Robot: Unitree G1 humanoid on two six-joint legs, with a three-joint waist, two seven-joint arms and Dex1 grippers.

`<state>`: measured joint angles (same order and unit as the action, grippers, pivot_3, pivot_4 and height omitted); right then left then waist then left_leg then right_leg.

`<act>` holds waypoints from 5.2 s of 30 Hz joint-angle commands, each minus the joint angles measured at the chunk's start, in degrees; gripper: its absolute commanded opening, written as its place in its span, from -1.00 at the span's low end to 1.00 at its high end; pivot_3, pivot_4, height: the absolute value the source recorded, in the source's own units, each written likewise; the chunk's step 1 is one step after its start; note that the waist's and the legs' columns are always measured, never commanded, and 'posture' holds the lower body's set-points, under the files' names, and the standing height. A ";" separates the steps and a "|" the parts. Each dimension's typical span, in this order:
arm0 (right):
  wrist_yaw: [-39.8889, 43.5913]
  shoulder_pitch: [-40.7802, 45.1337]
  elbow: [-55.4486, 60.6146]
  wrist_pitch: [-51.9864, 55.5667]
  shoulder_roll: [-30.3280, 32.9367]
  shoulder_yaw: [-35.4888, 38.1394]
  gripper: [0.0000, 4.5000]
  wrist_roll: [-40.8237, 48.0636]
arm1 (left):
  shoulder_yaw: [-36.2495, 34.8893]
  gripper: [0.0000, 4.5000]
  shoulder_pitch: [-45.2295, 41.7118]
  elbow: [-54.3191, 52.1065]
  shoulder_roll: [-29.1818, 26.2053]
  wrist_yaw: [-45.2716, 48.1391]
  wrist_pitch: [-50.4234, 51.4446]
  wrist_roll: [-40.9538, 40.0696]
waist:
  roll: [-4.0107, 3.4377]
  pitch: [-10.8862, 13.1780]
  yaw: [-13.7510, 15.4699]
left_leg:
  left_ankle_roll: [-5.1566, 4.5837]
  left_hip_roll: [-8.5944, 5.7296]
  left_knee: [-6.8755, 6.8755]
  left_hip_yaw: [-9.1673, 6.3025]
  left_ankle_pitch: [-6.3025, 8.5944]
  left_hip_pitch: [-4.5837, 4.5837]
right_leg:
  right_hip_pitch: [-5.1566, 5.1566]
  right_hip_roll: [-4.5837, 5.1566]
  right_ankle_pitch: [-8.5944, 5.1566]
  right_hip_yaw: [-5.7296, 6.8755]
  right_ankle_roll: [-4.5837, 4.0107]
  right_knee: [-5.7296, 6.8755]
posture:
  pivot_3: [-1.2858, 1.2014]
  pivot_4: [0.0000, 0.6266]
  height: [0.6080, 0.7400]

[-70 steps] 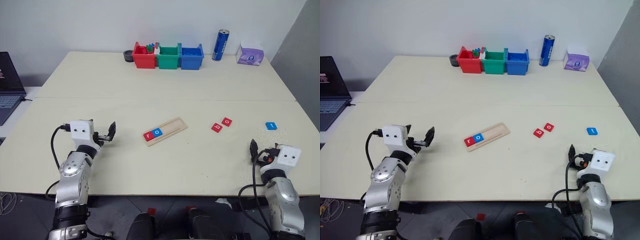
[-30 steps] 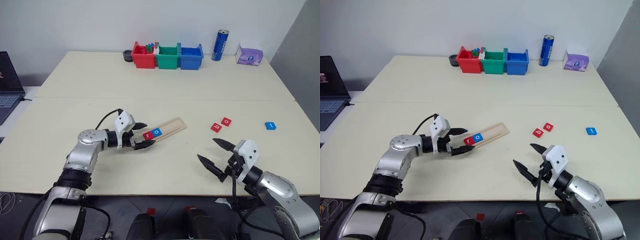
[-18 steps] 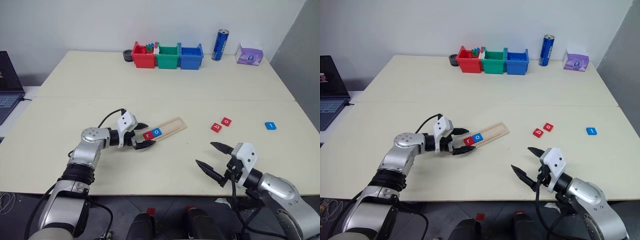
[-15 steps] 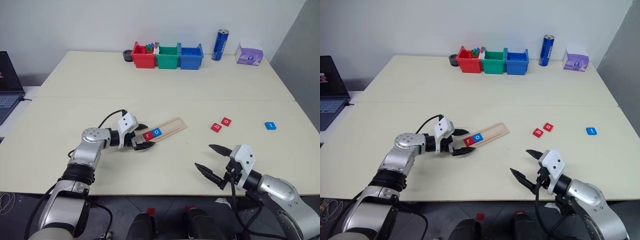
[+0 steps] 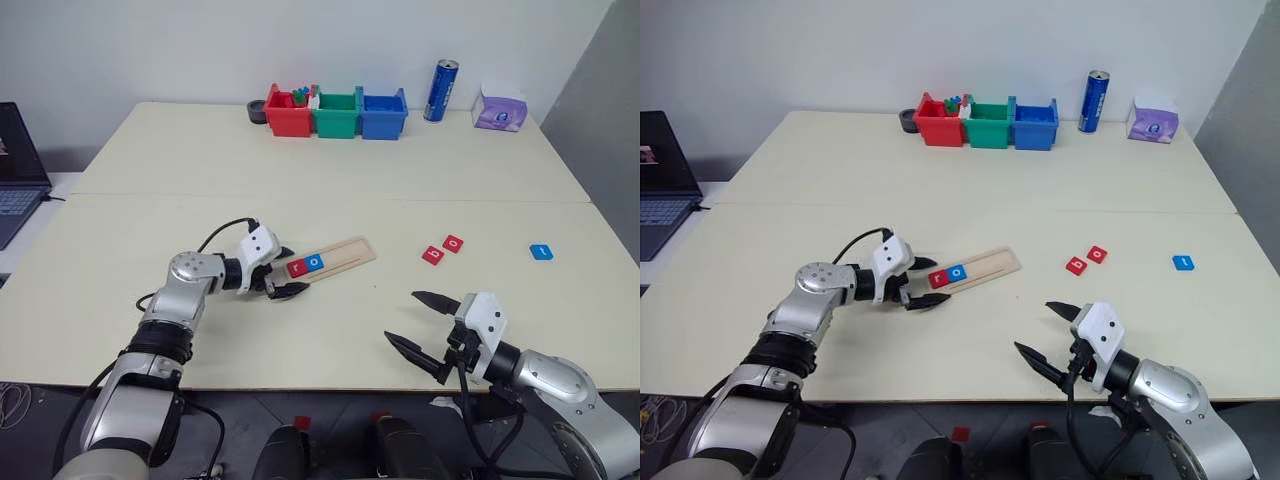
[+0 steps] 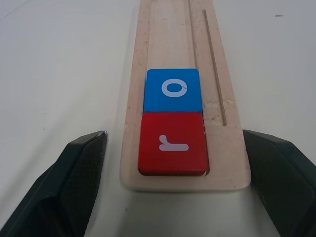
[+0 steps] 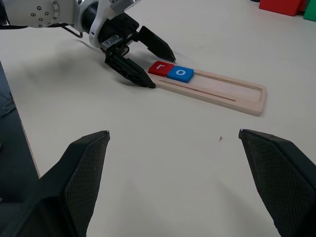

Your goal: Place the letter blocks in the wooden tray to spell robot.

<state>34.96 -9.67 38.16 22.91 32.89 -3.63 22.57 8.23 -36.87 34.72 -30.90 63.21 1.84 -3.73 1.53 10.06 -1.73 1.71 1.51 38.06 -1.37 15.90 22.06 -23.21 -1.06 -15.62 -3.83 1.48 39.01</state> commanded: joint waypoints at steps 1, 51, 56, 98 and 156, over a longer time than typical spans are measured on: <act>0.42 0.80 3.01 -0.79 0.50 -0.53 0.98 -0.73 | 1.47 1.00 -0.64 1.87 0.28 0.80 0.80 1.52 | 0.01 -0.01 0.00 | 0.00 0.00 0.00 0.00 0.00 0.00 | 0.00 0.00 0.00 0.00 0.00 0.00 | 0.03 -0.52 1.00; 8.88 -11.80 5.77 2.13 11.17 15.29 1.00 2.25 | 13.02 0.50 0.67 -15.46 4.86 13.75 3.82 2.06 | 0.10 -0.12 0.22 | -0.01 -0.06 0.06 0.00 0.00 0.01 | 0.05 0.04 -0.01 -0.02 0.01 0.00 | 0.03 -0.52 1.00; 8.80 -11.83 6.22 2.43 11.24 15.35 1.00 2.29 | 13.07 0.82 -0.06 -13.38 5.31 14.07 2.11 2.24 | 0.10 -0.12 0.23 | -0.01 -0.07 0.06 0.00 0.00 0.02 | 0.05 0.04 -0.01 -0.02 0.01 0.00 | 0.03 -0.52 1.00; 3.78 39.23 -48.77 2.00 0.79 -1.53 1.00 -9.61 | -5.19 0.97 13.52 -30.55 -5.38 10.50 9.49 -15.40 | 0.06 -0.07 -0.01 | -0.01 0.06 0.02 0.04 0.00 0.06 | -0.06 0.09 0.18 -0.04 -0.31 0.01 | 0.03 -0.52 1.00; -33.32 0.11 4.72 32.15 -29.20 13.81 0.57 -12.20 | 1.21 1.00 11.09 -34.52 -3.61 14.21 9.36 -14.76 | -0.05 -0.11 -0.17 | 0.01 0.12 0.01 -0.03 -0.01 0.05 | -0.11 0.01 0.02 -0.13 -0.05 0.02 | 0.03 -0.52 1.00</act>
<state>2.34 -10.04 42.08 55.59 3.91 8.47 9.93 9.35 -25.51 2.18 -34.57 77.62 11.80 -17.96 1.48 9.95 -1.90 1.72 1.63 38.07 -1.40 15.89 22.11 -23.32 -1.03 -15.60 -3.96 1.43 39.03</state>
